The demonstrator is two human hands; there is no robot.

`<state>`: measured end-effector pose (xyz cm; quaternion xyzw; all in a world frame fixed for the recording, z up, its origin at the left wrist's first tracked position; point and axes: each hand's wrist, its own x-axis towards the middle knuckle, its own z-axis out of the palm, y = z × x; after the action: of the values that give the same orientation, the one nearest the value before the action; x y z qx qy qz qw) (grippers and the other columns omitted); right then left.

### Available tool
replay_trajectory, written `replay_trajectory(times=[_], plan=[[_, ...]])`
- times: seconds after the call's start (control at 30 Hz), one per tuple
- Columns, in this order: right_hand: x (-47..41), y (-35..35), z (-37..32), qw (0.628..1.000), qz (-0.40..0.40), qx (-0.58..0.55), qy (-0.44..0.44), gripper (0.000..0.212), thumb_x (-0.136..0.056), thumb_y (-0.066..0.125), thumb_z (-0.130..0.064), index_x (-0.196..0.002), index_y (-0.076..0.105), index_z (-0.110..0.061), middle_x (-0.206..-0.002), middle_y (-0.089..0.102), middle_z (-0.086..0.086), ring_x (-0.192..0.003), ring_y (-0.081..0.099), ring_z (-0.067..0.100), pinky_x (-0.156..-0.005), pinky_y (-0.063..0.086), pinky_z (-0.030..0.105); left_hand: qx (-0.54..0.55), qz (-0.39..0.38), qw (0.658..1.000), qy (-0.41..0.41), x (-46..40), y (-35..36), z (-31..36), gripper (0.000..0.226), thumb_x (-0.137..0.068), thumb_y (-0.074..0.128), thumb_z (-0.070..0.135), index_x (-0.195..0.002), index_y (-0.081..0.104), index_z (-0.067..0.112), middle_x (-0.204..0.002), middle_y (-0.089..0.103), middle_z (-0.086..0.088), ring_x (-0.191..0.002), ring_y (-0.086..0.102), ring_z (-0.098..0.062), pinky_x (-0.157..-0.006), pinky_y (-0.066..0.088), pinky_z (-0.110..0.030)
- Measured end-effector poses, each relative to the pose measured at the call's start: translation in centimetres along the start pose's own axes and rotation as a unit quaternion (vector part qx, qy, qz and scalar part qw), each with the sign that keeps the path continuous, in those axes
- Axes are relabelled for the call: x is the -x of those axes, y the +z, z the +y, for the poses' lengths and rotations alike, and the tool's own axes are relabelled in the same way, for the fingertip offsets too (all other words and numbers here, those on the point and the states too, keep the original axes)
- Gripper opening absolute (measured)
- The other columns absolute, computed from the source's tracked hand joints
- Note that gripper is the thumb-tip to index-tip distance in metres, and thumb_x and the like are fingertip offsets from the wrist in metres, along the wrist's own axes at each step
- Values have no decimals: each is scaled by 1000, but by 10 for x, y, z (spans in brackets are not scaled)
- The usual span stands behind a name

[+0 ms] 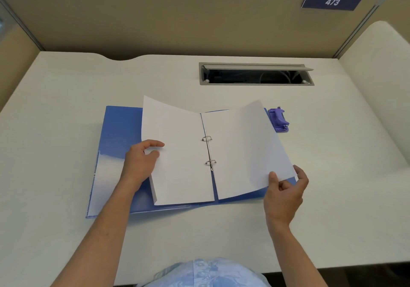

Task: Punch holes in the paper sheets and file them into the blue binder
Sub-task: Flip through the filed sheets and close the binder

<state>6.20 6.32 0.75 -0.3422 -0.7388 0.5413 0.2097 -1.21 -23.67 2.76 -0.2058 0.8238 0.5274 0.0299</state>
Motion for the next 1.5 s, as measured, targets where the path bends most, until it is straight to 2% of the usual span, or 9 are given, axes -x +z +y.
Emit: replay_trajectory(times=[0.27, 0.4, 0.5, 0.63, 0.9, 1.13, 1.23, 1.4, 1.5], plan=[[7, 7, 0, 998, -8, 56, 1, 37, -103, 46, -13, -136, 30, -13, -72, 61, 7, -67, 57, 8, -61, 42, 32, -19, -14, 1000, 4, 1, 0, -3, 31, -92, 52, 3, -103, 72, 25, -110, 62, 7, -78, 58, -12, -75, 54, -34], [6, 6, 2, 998, -10, 58, 14, 18, -104, 47, -18, -117, 40, -8, -77, 58, 1, -74, 57, 26, -68, 43, 35, -25, -17, 1000, 6, 0, 0, -4, 31, -92, 52, 3, -104, 71, 24, -110, 63, 7, -75, 56, -11, -72, 53, -32], [3, 6, 7, 998, -10, 68, -8, 9, -101, 53, -22, -102, 48, -15, -104, 61, 5, -105, 58, 31, -81, 42, 34, -19, -16, 1000, -6, 0, 0, -5, 30, -92, 53, 3, -104, 71, 23, -111, 63, 5, -87, 60, -19, -80, 54, -38], [-3, 6, 15, 979, 40, 138, -143, 14, -94, 62, -27, -96, 61, -13, -153, 43, 13, -150, 22, 24, -119, 22, 51, 3, -10, 1000, -14, -1, 1, -6, 17, -95, 57, 17, -104, 71, 22, -112, 64, 7, -104, 60, -18, -83, 49, -29], [29, 29, -16, 899, -106, 9, -424, 9, -87, 70, -10, -84, 70, -2, -108, 71, 11, -103, 67, 28, -87, 52, 48, 8, -10, 999, -37, 3, 3, 8, 54, -92, 44, 61, -104, 71, 16, -108, 59, 7, -106, 49, -11, -88, 33, -28], [67, 75, -19, 799, -317, 3, -511, 7, -86, 74, -13, -89, 68, -11, -98, 77, 3, -94, 72, 16, -101, 45, 50, 34, -5, 998, -53, 5, 1, 15, 74, -86, 27, 75, -103, 72, 18, -110, 59, 4, -107, 51, -18, -90, 36, -34], [76, 87, -11, 774, -387, 33, -501, 8, -89, 69, -17, -91, 70, -9, -96, 77, 3, -88, 71, 17, -104, 44, 46, 71, -28, 995, -65, 7, -1, 16, 74, -76, 42, 83, -91, 65, 15, -92, 60, -5, -90, 54, -22, -78, 39, -36], [77, 90, -3, 767, -439, 77, -462, 28, -92, 65, -37, -96, 72, -10, -103, 76, 1, -97, 68, 15, -104, 43, 39, 22, -7, 999, -49, 6, 0, 7, 30, -86, 71, 35, -78, 65, 6, -87, 70, -10, -85, 67, -27, -68, 50, -30], [65, 81, -6, 833, -379, 41, -401, 39, -92, 62, -49, -98, 73, -12, -110, 73, 2, -109, 63, 13, -100, 44, 32, 17, 13, 999, -48, 7, 0, 5, 21, -88, 70, 27, -75, 63, 12, -90, 71, -10, -88, 68, -28, -67, 52, -30]])
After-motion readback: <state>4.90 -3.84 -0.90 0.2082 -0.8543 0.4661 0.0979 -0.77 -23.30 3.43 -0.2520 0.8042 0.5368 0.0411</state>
